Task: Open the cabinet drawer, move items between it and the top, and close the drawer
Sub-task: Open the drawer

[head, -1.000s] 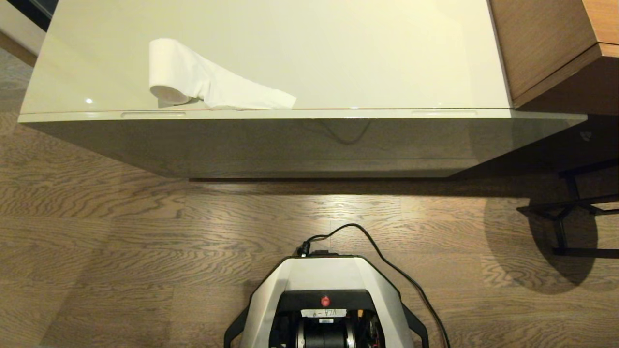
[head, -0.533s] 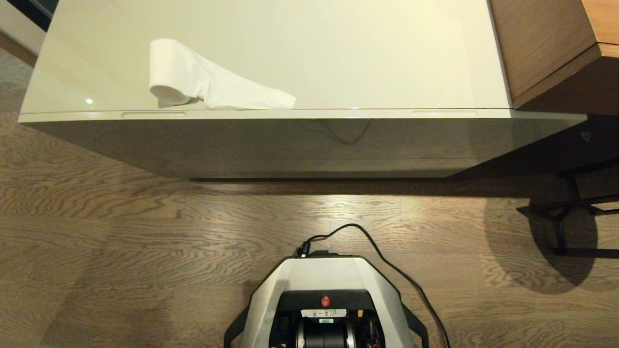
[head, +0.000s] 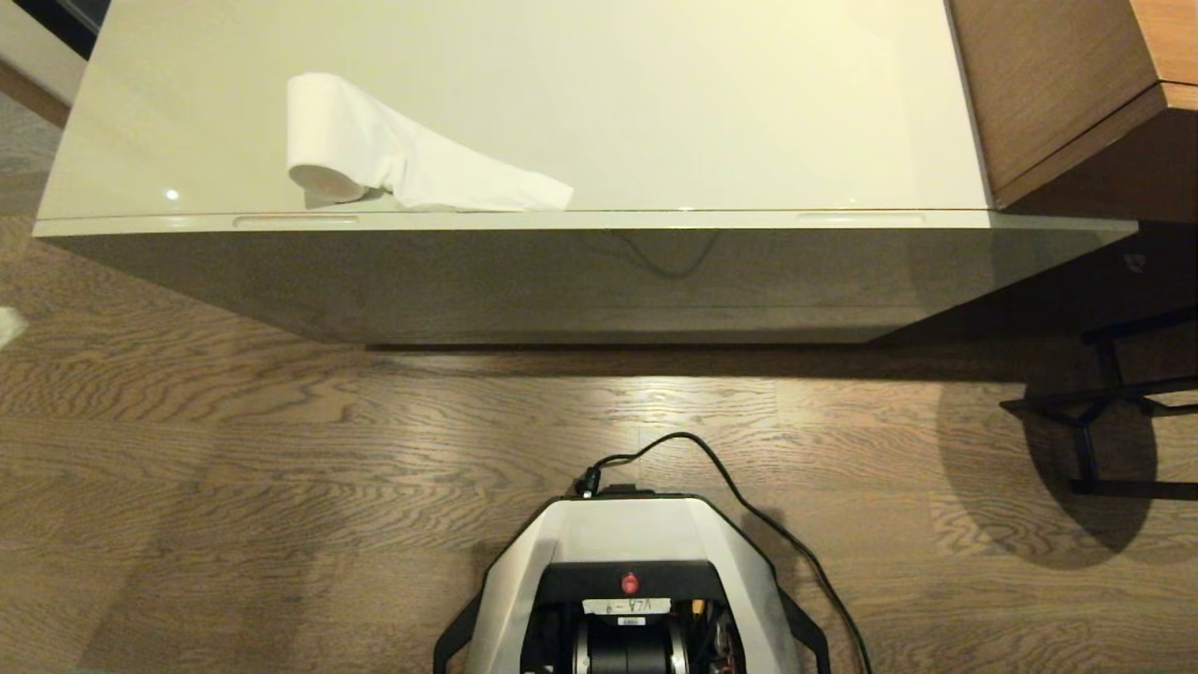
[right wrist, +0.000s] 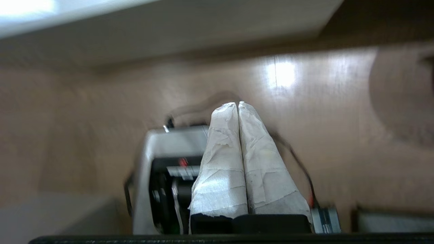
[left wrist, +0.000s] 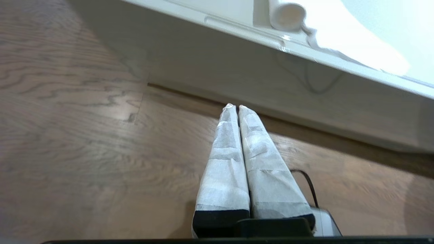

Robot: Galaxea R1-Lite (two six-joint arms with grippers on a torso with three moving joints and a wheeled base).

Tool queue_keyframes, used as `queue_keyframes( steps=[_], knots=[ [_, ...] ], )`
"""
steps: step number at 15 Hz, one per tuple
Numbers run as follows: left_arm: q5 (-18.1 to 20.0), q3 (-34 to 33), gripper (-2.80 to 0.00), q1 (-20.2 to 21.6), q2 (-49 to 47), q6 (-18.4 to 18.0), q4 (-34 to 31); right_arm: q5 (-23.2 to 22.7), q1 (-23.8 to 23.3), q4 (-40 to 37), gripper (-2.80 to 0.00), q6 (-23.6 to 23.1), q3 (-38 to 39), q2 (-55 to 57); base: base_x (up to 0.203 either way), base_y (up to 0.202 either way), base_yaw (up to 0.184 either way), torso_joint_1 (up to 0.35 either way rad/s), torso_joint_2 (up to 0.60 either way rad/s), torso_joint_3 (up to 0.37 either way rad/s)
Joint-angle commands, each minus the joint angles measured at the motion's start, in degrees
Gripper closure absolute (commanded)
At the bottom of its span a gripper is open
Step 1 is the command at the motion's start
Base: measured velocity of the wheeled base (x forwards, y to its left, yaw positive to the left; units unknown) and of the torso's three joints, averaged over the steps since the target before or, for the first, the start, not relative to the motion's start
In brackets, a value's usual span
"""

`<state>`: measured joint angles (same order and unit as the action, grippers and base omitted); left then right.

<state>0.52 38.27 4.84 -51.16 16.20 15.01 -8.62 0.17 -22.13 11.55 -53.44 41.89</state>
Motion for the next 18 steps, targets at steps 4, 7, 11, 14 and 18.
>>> queue_keyframes(
  steps=[4, 7, 11, 14, 18],
  knots=[
    [-2.53, 9.04, 0.00, -0.04, -34.07, 0.18, 20.31, 1.76, 2.12, 10.35, 0.00, -3.72, -1.94, 30.87, 0.000, 0.000, 0.000, 0.000, 0.00, 0.000],
    [-4.53, 18.24, 0.00, -0.98, -45.93, 0.40, 27.02, 9.60, 5.95, 18.52, 0.00, -4.84, -5.97, 43.56, 0.000, 0.000, 0.000, 0.000, 0.00, 0.000],
    [-5.27, 19.92, 0.00, -2.03, -45.44, 1.29, 27.62, 19.04, 15.11, 18.13, 0.00, -4.64, -15.44, 47.14, 0.000, 0.000, 0.000, 0.000, 0.00, 0.000],
    [-5.19, 17.39, 0.00, -2.03, -40.68, 1.49, 26.36, 19.34, 17.59, 15.94, 0.00, -4.15, -17.05, 46.13, 0.000, 0.000, 0.000, 0.000, 0.00, 0.000],
    [-5.05, 16.88, 0.00, -2.13, -38.03, 1.61, 24.71, 22.27, 16.77, 18.05, 0.00, -1.95, -22.19, 52.07, 0.000, 0.000, 0.000, 0.000, 0.00, 0.000]
  ],
)
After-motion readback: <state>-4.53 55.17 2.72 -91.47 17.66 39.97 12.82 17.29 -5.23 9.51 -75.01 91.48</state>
